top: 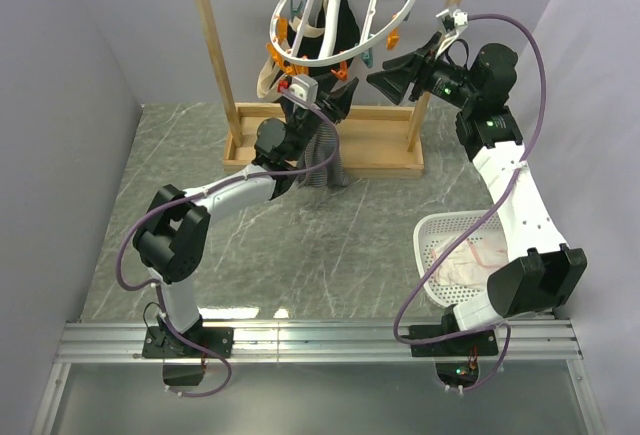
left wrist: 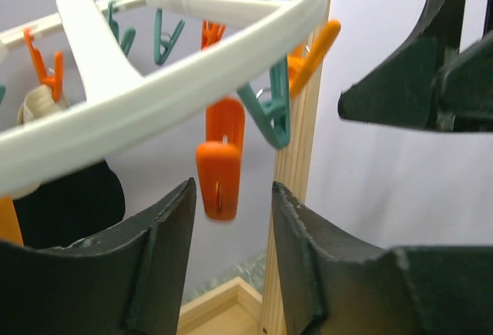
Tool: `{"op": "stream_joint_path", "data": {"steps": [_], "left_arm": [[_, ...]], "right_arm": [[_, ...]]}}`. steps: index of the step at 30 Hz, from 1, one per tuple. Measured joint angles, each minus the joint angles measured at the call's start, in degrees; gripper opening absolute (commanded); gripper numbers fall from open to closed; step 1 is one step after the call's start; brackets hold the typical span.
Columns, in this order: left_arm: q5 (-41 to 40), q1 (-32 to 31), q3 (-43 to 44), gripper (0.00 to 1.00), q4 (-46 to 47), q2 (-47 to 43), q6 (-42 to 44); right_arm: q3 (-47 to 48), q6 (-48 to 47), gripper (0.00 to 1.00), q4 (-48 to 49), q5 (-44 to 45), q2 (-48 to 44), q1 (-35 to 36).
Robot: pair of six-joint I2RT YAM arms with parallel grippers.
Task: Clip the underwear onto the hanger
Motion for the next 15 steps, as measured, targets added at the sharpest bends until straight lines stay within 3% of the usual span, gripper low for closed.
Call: {"op": "stream_joint_path", "data": {"steps": [15], "left_arm": [[1.0,0.0,1.5,0.21,0.9,0.4,0.9]], "right_arm": [[0.5,-0.5,0.77,1.4,1.0,2.4,3.6]]}}
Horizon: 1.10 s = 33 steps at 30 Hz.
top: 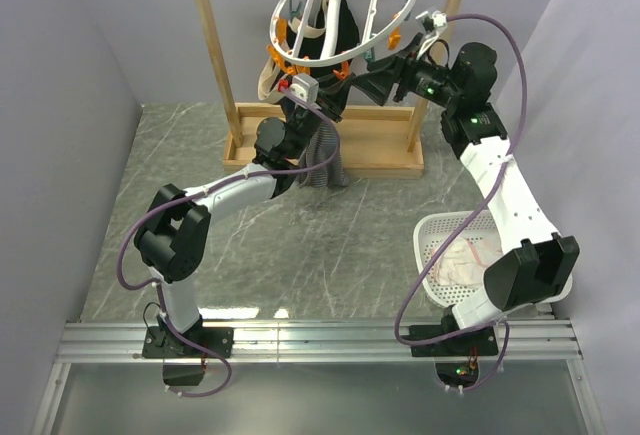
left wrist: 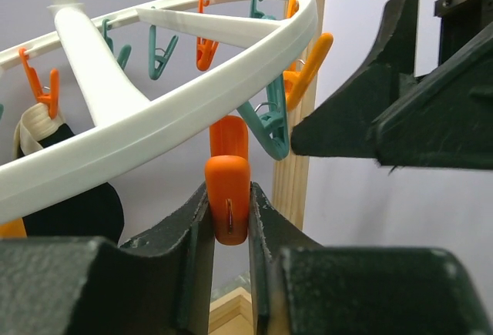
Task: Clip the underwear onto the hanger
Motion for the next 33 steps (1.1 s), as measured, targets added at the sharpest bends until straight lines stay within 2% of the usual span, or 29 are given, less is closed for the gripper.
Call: {"op": "stream_joint_path", "data": {"steps": [7,20,27,33], "left_arm": [[0.2,0.0,0.0,0.19,0.0,0.0,0.1],[0.5,0.0,0.0,0.17,0.0,0.0,0.1],[0.6,0.0,0.0,0.17,0.0,0.0,0.2],[0.8,0.1,-0.1,0.17,0.0,0.0,0.1]], "right_arm": [[1.9,-4.1,0.83,-2.3,5.7,1.3,5.2],[6.7,-10.3,0.83,-7.5,18.4,3.6,8.6],[7.0,-11.7,0.82,-10.0,19.0,4.4,9.4],[8.3,-13.3,0.71,-11.1,19.8,5.0,10.2]]}}
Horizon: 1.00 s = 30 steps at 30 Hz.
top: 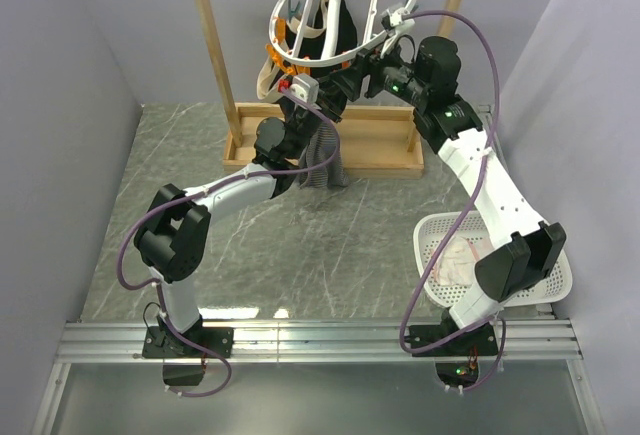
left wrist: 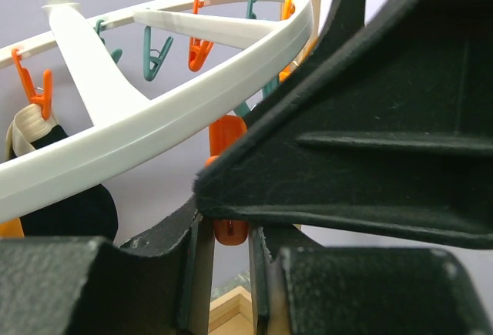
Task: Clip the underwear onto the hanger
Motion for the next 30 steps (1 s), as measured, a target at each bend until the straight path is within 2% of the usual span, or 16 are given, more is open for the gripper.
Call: {"op": "stream_joint_path", "data": {"steps": [3,5,6,7,8,9,10,14,21,30], "left_arm": [[0.3,0.0,0.0,0.17,0.0,0.0,0.0],[0.3,0.0,0.0,0.19,0.0,0.0,0.0],[0.3,0.0,0.0,0.20,-0.1,0.0,-0.1],[0.3,0.0,0.0,0.21,-0.2,0.0,-0.1],[0.3,0.2,-0.1,0.25,-0.1,0.0,-0.2],[0.4,0.2,-0.2,0.27,0.0,0.0,-0.2],[0.4,0.2,-0.2,0.33,0.1,0.0,-0.2],[1.8,0.1,-0.9,0.42,-0.1,-0.3,-0.1],[4.4,0.1,-7.8,0.47,-5.3,-6.4,-0.8],[5.5,1.4,-21.2,0.49,-20.2,-27.4,-3.1]], "right_arm": [[0.8,-0.9,0.61,-0.3,0.7,0.4,0.6],[1.2,-1.4,0.50,-0.9,0.9,0.5,0.8],[1.5,-1.5,0.39,-1.2,0.9,0.6,0.9],[1.7,-1.8,0.35,-1.5,0.7,0.7,1.1],[1.8,-1.9,0.31,-1.5,1.4,0.8,1.3],[2.2,-2.0,0.22,-1.4,1.7,0.9,1.3],[2.4,-2.3,0.17,-1.4,1.9,0.9,1.3],[2.6,-2.4,0.02,-1.7,2.2,0.9,1.2],[2.6,-2.1,0.00,-1.7,2.3,1.0,1.2],[2.7,-0.3,0.00,-1.7,2.5,1.1,1.2]]}}
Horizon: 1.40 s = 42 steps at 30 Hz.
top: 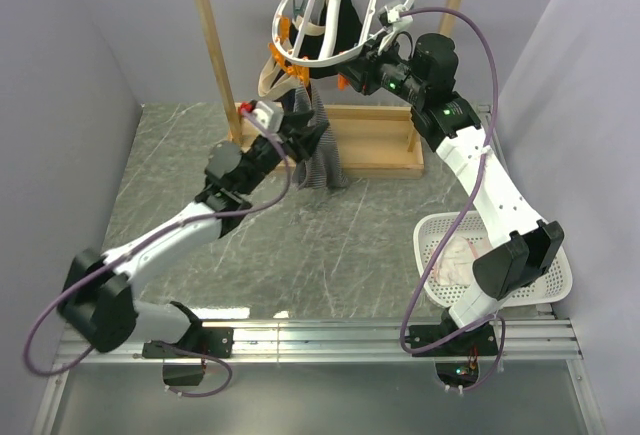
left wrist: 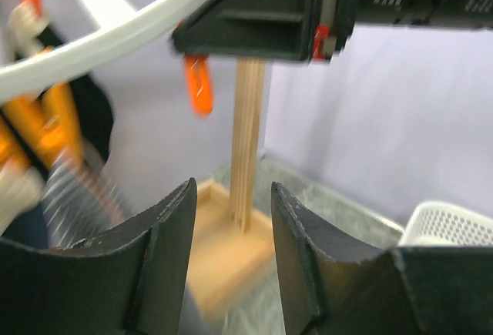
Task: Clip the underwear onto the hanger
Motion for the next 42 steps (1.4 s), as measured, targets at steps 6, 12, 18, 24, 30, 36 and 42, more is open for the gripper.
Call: {"op": "stream_joint_path", "data": {"steps": [6,12,18,24,30,36,42], "left_arm": [[0.3,5.6,-13.0,0.54,-12.6,-16.3,-1.3],[4.3,10.8,-20.9,0.58,-23.1,-21.6,2.3],[9.2,14.7,-26.3,0.63,-24.2,-21.1,2.4],[20.2,16.5,-28.5,0.80,-22.3,-18.8,26.4],[32.2,20.5,-23.2,0.96,-32.3,-16.3,62.8],[40.9,24.4,-19.8,0.99,-34.9,-12.0,95.1],[45.2,24.7,-18.1,0.99,-31.1,-2.5,114.0]], "right_arm": [[0.0,1.1,0.00,0.0,0.0,0.0,0.0],[0.6,2.1,0.00,-0.3,-0.1,0.3,0.0],[1.4,3.2,0.00,-0.8,-0.3,1.0,0.0],[2.5,3.4,0.00,-2.0,-0.5,1.8,-0.1],[3.6,3.4,0.00,-3.0,-1.1,2.2,-0.2],[3.8,3.4,0.00,-3.1,-1.6,2.6,-0.2],[3.8,3.4,0.00,-3.1,-2.2,3.0,-0.6]]}}
